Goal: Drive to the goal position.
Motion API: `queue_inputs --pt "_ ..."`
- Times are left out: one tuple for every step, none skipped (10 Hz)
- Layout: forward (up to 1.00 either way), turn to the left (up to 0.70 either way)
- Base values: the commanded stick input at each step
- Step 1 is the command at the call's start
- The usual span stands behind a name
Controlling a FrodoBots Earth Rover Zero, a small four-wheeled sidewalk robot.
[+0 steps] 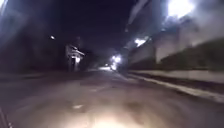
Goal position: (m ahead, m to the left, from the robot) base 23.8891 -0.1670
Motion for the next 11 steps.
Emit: queue_inputs --pt "0.7 -0.24" --pt "0.7 -0.35" --pt "0.7 -0.35" --pt "0.7 -0.35" --pt "0.7 -0.35" --pt "0.7 -0.35" --pt "0.7 -0.35" --pt "0.7 -0.31" --pt "0.7 0.0" --pt "0.7 0.0" --pt "0.7 0.0"
